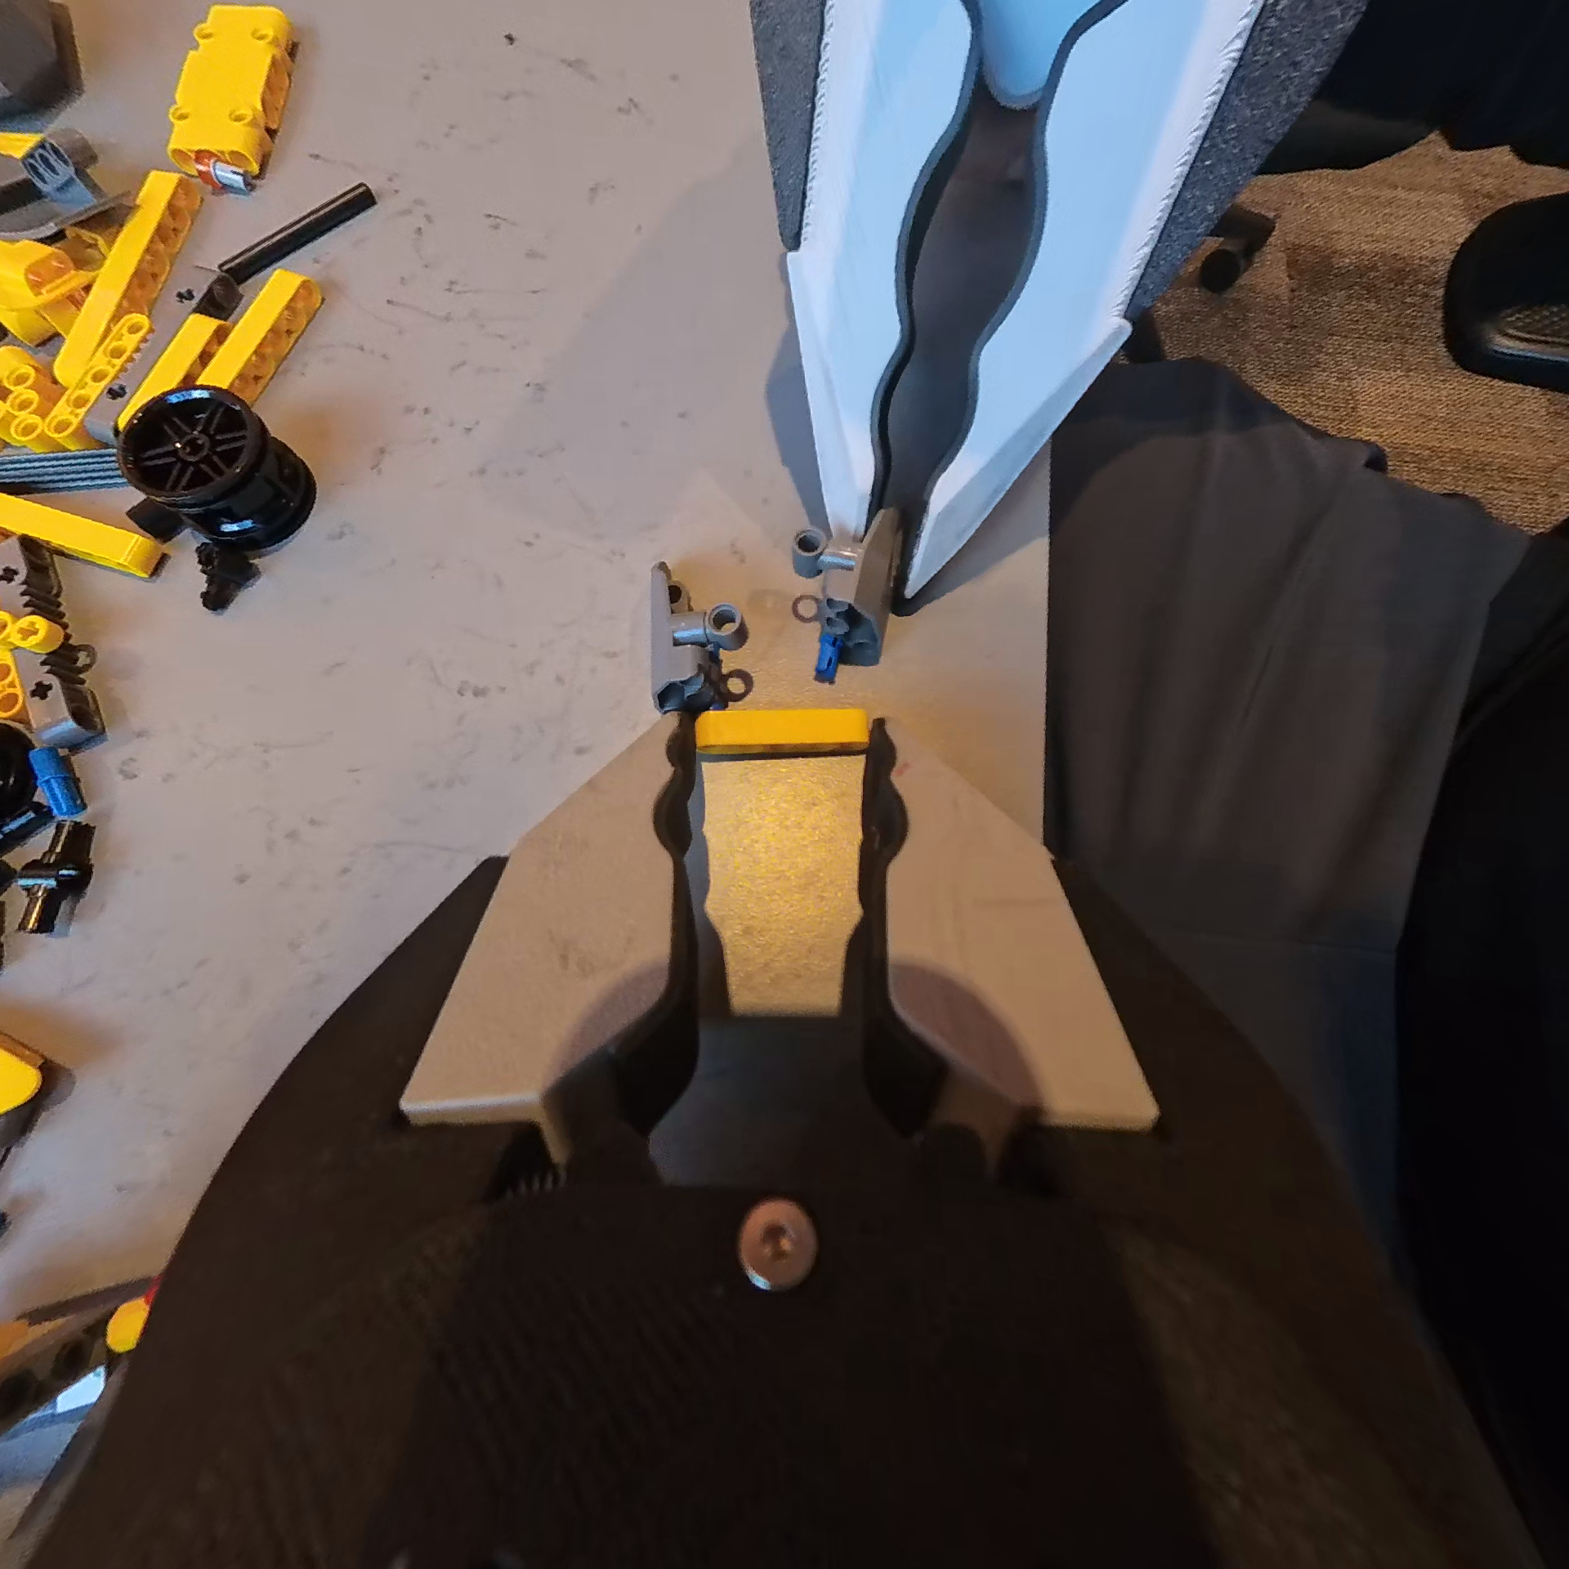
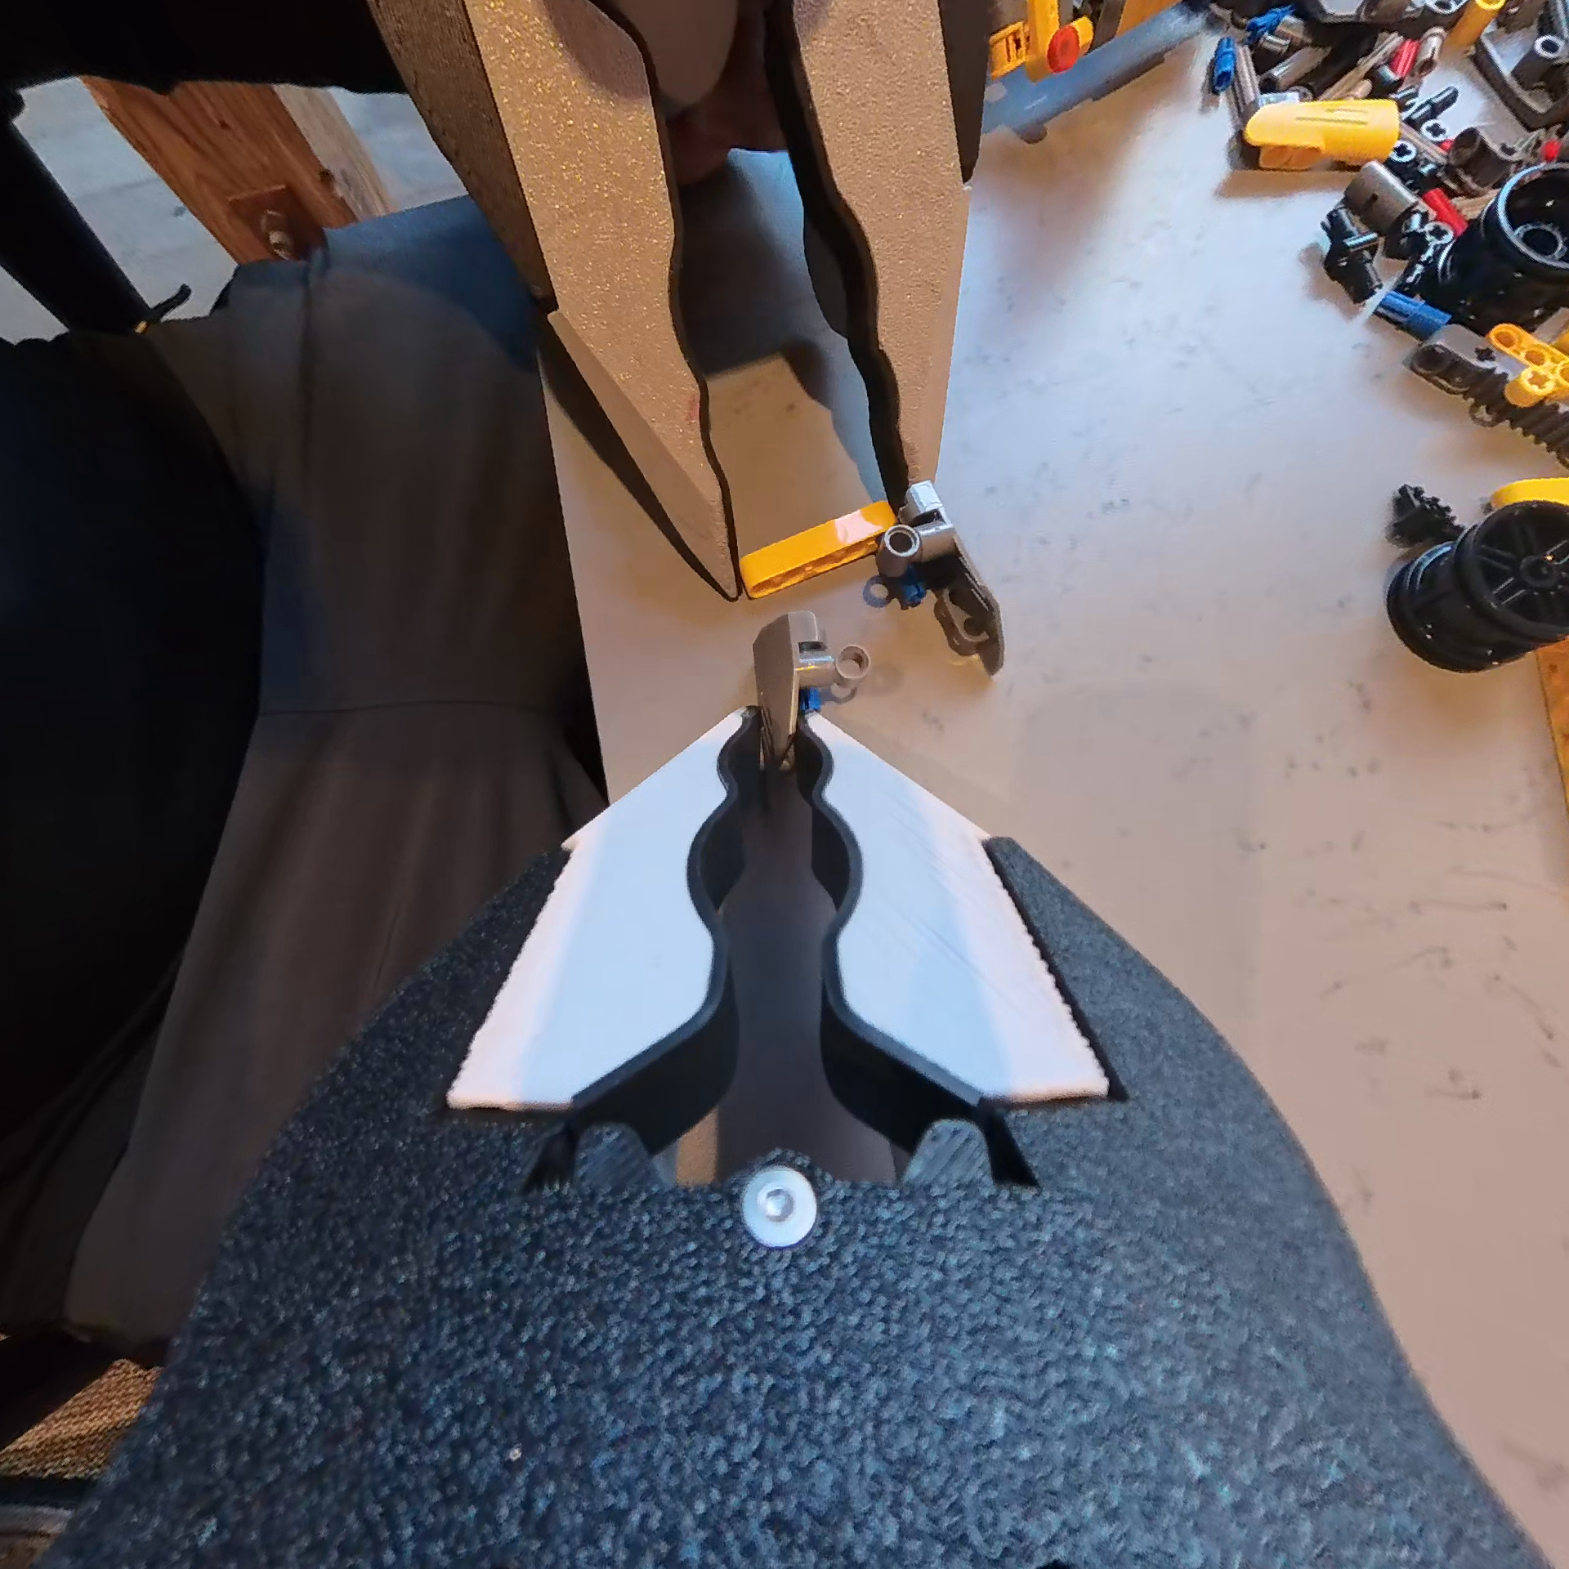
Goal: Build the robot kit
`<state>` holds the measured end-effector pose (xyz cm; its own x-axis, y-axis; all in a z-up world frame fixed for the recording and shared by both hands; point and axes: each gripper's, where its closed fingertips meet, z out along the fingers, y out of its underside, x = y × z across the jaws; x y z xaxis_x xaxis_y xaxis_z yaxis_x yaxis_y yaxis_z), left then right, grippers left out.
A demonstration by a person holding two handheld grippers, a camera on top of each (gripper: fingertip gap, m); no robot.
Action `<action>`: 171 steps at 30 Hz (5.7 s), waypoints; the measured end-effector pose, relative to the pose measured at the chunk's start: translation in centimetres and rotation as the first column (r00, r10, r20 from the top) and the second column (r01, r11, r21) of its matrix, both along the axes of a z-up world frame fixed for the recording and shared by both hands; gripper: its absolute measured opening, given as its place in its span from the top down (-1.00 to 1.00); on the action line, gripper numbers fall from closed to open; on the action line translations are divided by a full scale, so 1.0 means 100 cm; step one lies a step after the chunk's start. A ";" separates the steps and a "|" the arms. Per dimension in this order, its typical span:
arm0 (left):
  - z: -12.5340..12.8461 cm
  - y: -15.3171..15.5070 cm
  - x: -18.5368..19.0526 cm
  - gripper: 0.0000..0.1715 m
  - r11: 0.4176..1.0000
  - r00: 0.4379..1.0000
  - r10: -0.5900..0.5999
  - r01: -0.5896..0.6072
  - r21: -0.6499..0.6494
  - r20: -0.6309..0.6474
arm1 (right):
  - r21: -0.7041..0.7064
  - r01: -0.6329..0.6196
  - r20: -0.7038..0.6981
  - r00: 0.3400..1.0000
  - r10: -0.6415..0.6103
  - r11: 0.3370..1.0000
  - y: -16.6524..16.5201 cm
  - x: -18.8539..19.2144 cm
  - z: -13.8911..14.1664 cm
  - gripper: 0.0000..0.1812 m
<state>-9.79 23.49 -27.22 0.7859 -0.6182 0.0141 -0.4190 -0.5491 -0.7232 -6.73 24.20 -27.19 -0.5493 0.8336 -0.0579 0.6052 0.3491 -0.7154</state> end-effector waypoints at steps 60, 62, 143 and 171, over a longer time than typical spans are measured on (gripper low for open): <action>0.000 -0.012 -0.001 0.54 0.993 0.993 -0.117 0.118 -0.024 0.034 | 0.048 -0.225 -0.046 0.973 0.228 0.973 -0.031 -0.020 -0.002 0.85; 0.001 -0.014 0.002 0.70 0.992 0.992 -0.129 0.129 -0.011 0.014 | 0.079 -0.216 -0.059 0.973 0.221 0.973 -0.031 -0.024 -0.001 0.86; 0.010 -0.012 -0.020 0.68 0.883 0.569 -0.208 0.460 0.098 -0.796 | 0.077 0.257 -0.143 0.959 -0.244 0.963 0.035 0.006 0.020 0.66; 0.030 -0.024 -0.005 0.62 0.812 0.658 0.094 0.383 0.440 -0.747 | -0.383 0.278 0.056 0.959 -0.278 0.881 -0.053 -0.021 0.029 0.89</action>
